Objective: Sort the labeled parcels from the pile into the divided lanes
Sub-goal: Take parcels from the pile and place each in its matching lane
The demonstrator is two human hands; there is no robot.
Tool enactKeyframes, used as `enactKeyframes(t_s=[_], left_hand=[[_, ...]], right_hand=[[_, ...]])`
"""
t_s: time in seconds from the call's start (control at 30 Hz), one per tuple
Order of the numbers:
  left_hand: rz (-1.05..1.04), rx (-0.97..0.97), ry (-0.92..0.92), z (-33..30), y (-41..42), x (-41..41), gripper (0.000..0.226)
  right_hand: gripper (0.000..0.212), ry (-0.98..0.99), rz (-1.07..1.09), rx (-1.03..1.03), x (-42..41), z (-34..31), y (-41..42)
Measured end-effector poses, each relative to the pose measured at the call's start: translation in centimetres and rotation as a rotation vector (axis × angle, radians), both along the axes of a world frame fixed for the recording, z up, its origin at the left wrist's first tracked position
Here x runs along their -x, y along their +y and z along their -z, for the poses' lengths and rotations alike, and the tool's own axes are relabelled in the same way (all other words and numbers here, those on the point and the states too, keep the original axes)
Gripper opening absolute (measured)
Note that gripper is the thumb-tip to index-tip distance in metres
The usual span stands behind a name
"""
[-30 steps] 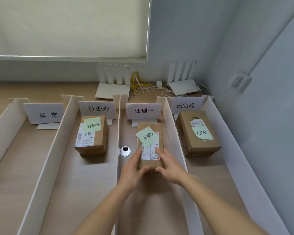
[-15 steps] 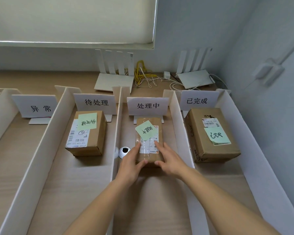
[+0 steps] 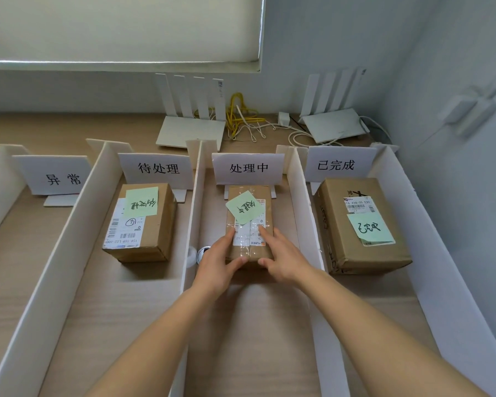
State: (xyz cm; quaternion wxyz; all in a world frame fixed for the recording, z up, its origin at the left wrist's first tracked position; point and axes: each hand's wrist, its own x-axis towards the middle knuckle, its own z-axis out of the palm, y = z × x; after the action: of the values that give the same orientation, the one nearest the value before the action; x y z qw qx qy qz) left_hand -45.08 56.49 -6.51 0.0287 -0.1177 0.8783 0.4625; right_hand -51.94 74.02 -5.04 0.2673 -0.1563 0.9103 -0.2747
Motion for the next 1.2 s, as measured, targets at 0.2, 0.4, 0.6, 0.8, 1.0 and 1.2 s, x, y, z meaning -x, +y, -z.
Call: enactKeyframes(t_s=[0.2,0.4,0.6,0.8,1.0,1.2], left_hand=[[-0.016,0.006,-0.005,0.1,0.0,0.7,0.076],[-0.031,0.03,-0.018,0.2,0.2,0.9,0.076],[-0.006,0.127,0.014,-1.5,0.7,0.1,0.072],[0.004,0.234,0.018,-6.1,-0.1,-1.0,0.071],[-0.021,0.364,0.066,-16.3,-2.7,-2.5,0.07],[-0.124,0.476,0.181,-29.9,-9.6,-7.4,0.07]], right_hand=[[0.086,-0.002,-0.006,-0.006,0.9,0.2,-0.2],[0.085,0.0,0.013,0.007,0.9,0.0,-0.4],[0.08,0.038,0.02,-0.018,-0.1,-0.9,0.1],[0.08,0.05,-0.029,-0.072,-1.3,-5.5,0.7],[0.077,0.214,-0.119,-0.114,-1.5,-16.4,-1.7],[0.074,0.382,-0.244,-0.113,-5.3,-30.3,-9.3]])
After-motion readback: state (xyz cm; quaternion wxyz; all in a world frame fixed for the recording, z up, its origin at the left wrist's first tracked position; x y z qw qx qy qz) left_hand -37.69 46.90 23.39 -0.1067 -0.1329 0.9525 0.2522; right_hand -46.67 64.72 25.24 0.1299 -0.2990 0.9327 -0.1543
